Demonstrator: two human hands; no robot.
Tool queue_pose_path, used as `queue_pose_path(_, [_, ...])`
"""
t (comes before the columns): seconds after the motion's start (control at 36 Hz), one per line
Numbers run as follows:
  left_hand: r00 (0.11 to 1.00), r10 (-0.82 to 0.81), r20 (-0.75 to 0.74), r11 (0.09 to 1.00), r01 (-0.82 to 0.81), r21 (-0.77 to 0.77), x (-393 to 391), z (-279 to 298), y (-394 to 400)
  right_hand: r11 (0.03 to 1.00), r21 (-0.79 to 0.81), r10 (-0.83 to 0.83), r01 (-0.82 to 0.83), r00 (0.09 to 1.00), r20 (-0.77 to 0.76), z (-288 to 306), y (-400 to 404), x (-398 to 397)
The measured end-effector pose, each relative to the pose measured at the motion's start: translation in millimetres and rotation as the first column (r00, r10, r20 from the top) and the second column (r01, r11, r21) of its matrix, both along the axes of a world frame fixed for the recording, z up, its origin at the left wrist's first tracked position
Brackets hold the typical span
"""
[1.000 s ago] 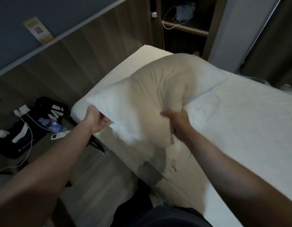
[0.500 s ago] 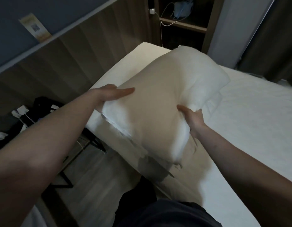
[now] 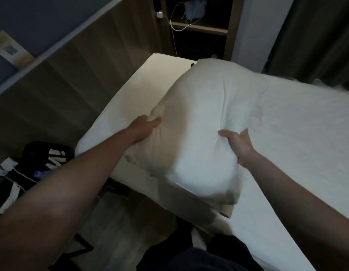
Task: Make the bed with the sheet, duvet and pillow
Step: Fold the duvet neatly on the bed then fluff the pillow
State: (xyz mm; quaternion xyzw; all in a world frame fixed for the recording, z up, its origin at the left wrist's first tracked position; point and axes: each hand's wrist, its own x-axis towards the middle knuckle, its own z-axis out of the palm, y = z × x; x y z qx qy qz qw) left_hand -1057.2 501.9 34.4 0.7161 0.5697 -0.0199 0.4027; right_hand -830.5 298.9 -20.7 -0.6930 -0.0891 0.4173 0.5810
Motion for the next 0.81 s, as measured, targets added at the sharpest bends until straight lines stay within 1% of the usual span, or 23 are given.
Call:
queue_pose_path(0.11, [0.994, -0.044, -0.103, 0.984, 0.025, -0.174, -2, -3, 7, 0.989, -0.105, 0.091, -0.102, 0.991, -0.102, -19, -5, -2])
queue_pose_path(0.14, [0.992, -0.048, -0.119, 0.982, 0.025, -0.187, -1, -4, 13, 0.988, -0.108, 0.095, -0.111, 0.984, -0.148, -21, -6, 1])
queue_pose_path(0.19, [0.989, -0.047, -0.138, 0.983, 0.021, -0.181, 5, -1, 25, 0.992, -0.103, 0.052, -0.078, 0.972, -0.229, -22, -9, 12])
queue_pose_path(0.25, [0.996, -0.052, -0.071, 0.976, 0.035, -0.215, 18, 11, 30, 0.987, -0.153, 0.001, -0.047, 0.959, -0.283, -18, -9, 27])
queue_pose_path(0.28, [1.000, -0.025, -0.013, 0.954, 0.020, -0.298, 26, 18, 28, 0.982, -0.184, -0.006, -0.048, 0.959, -0.283, -17, -8, 34])
queue_pose_path(0.31, [0.999, 0.004, 0.039, 0.925, 0.011, -0.380, 33, 22, 29, 0.976, -0.212, -0.013, -0.045, 0.965, -0.263, -15, -6, 40])
queue_pose_path(0.33, [0.997, 0.025, 0.068, 0.903, 0.006, -0.429, 41, 25, 30, 0.971, -0.236, -0.012, -0.044, 0.972, -0.233, -15, -2, 46])
queue_pose_path(0.36, [0.997, 0.021, 0.069, 0.895, 0.012, -0.446, 47, 23, 33, 0.965, -0.258, -0.007, -0.050, 0.977, -0.214, -15, 1, 51])
queue_pose_path(0.44, [0.999, 0.036, -0.001, 0.897, -0.033, -0.440, 56, 1, 41, 0.948, -0.308, 0.023, -0.082, 0.982, -0.189, -26, 11, 59])
queue_pose_path(0.5, [0.998, 0.065, -0.017, 0.894, -0.066, -0.442, 59, -16, 44, 0.937, -0.332, 0.038, -0.104, 0.980, -0.197, -37, 15, 63])
queue_pose_path(0.58, [0.996, 0.085, -0.032, 0.891, -0.091, -0.445, 61, -31, 45, 0.940, -0.302, 0.062, -0.162, 0.946, -0.318, -45, 20, 66])
queue_pose_path(0.61, [0.995, 0.085, -0.045, 0.892, -0.096, -0.442, 61, -36, 45, 0.946, -0.282, 0.061, -0.162, 0.941, -0.334, -46, 21, 69])
queue_pose_path(0.69, [0.992, 0.116, -0.046, 0.909, -0.124, -0.398, 59, -49, 47, 0.961, -0.266, -0.003, -0.078, 0.957, -0.291, -41, 23, 72])
queue_pose_path(0.75, [0.992, 0.128, -0.019, 0.931, -0.127, -0.343, 63, -49, 45, 0.962, -0.272, -0.041, -0.026, 0.970, -0.238, -32, 24, 71])
queue_pose_path(0.81, [0.994, 0.108, 0.033, 0.955, -0.095, -0.280, 70, -40, 39, 0.963, -0.266, -0.095, 0.041, 0.976, -0.195, -25, 23, 69])
